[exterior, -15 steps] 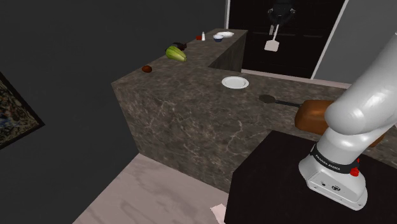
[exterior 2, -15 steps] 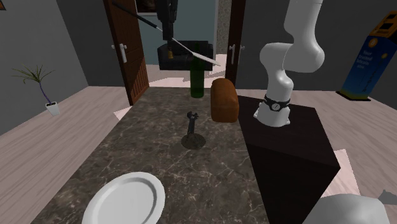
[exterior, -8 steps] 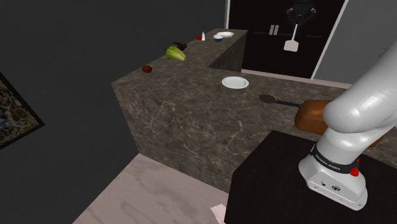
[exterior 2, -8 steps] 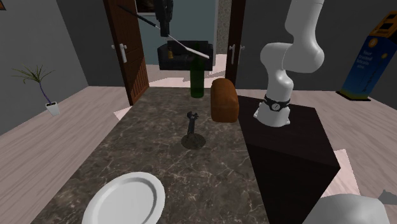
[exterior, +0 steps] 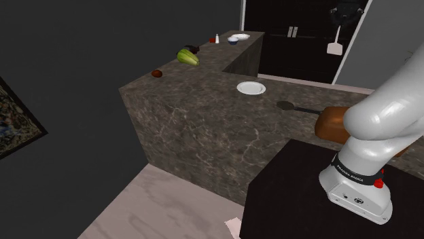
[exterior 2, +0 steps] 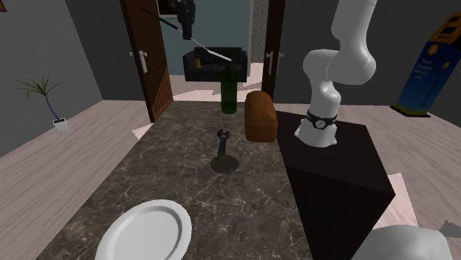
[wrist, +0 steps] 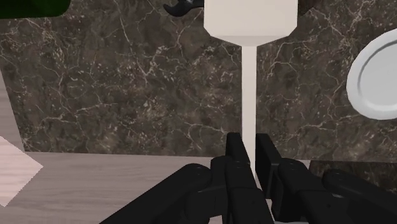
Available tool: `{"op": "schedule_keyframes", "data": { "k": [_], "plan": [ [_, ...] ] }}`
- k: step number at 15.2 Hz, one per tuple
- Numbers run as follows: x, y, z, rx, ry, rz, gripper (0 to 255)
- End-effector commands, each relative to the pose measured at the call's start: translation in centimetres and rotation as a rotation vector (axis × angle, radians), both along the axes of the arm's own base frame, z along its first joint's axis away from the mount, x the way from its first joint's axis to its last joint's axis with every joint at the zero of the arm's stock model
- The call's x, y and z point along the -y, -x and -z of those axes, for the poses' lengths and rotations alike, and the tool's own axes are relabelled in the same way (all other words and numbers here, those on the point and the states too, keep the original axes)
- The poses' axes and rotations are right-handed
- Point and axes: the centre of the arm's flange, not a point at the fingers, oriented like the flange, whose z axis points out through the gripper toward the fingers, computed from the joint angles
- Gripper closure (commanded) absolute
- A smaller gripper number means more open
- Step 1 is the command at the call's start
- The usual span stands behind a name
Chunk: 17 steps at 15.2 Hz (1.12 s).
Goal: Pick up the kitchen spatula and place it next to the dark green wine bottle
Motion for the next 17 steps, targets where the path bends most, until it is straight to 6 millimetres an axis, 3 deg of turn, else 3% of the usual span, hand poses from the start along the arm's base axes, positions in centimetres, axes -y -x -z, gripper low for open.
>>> {"op": "schedule_keyframes", "data": {
  "k": [1, 16, 17],
  "plan": [
    [1.6, 2.3, -0.1, 0.0, 0.0, -0.001, 255],
    [14.6, 18.2, -0.1, 0.0, 0.0, -0.001, 255],
    [14.6, 18.2, 0.4, 0.0, 0.0, -0.001, 255]
  ]
}}
